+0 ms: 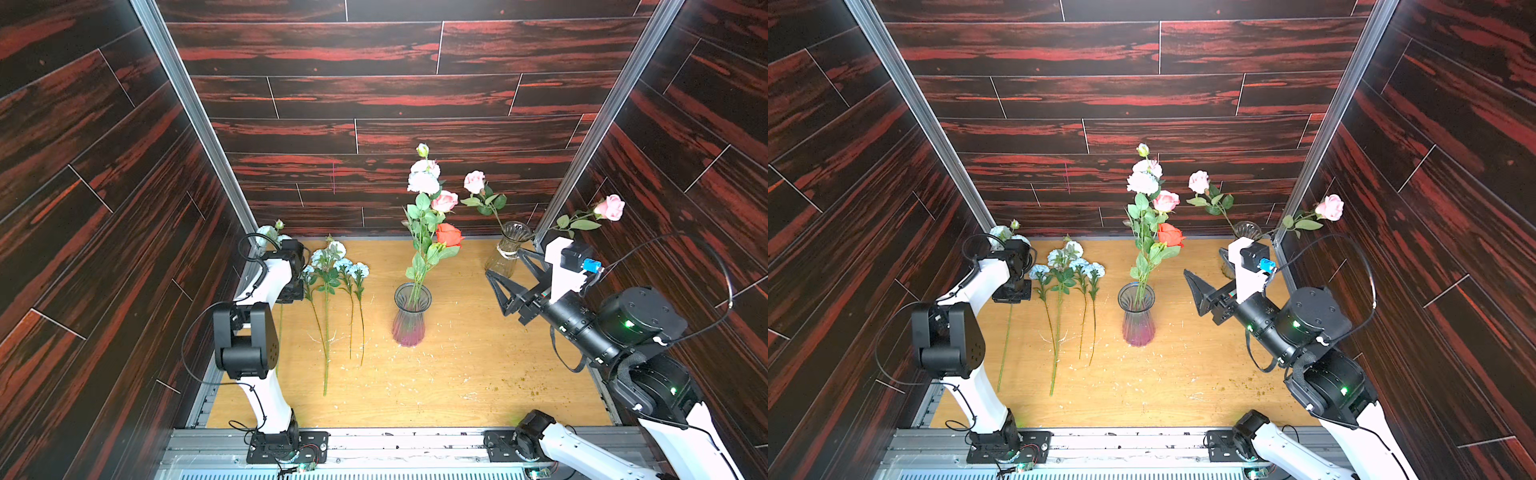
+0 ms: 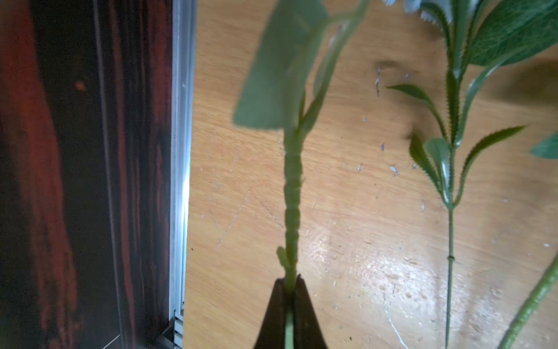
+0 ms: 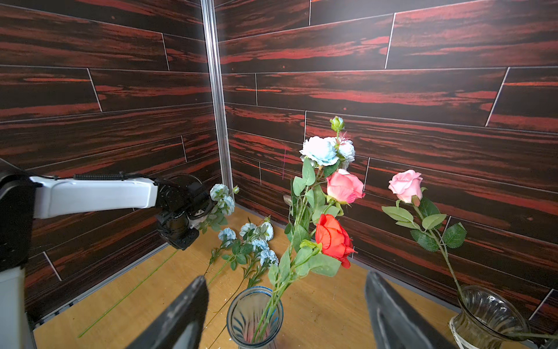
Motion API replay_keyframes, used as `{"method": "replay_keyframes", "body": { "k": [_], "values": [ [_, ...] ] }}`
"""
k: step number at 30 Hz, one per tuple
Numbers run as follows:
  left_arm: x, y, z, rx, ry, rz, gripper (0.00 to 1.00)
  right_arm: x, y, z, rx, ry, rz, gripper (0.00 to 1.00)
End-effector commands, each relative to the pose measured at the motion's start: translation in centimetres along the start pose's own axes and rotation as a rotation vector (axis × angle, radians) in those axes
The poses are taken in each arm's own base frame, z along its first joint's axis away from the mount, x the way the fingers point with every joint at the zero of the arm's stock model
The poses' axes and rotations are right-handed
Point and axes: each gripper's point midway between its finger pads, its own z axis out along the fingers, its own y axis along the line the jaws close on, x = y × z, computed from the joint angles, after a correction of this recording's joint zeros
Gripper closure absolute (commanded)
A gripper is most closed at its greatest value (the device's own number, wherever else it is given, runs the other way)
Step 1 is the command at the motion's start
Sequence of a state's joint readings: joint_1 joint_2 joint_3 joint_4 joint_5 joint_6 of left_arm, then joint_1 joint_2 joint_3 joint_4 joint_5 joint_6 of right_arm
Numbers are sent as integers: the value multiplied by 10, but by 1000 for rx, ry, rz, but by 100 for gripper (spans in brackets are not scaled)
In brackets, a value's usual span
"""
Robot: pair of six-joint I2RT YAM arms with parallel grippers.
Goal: Pick out blue flowers from the vase
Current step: Place the flower at the center of the board.
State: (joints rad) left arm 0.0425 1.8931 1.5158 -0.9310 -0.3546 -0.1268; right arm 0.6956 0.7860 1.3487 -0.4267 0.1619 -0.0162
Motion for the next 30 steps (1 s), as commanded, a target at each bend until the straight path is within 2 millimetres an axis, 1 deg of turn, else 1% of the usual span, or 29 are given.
{"method": "replay_keyframes", "body": {
  "k": [1, 7, 10, 17, 22, 27, 30],
  "values": [
    [-3, 0, -2, 21, 26, 9, 100, 2, -1, 2, 5, 2, -7, 17],
    [-15, -8, 10, 33, 49, 34, 100, 2, 0, 2, 3, 2, -8, 17],
    [-20, -13, 19, 40, 67, 43, 100, 2, 0, 3, 2, 4, -9, 17],
    [-23, -34, 34, 121, 105, 42, 100, 4, 1, 5, -4, 10, -11, 17],
    [-17, -49, 44, 184, 157, 55, 100, 4, 1, 6, -6, 13, -12, 17],
    [-13, -57, 48, 217, 170, 56, 100, 4, 2, 7, -9, 15, -12, 17],
    [-14, -59, 47, 232, 168, 52, 91, 5, 3, 8, -14, 16, -11, 17]
  ]
}}
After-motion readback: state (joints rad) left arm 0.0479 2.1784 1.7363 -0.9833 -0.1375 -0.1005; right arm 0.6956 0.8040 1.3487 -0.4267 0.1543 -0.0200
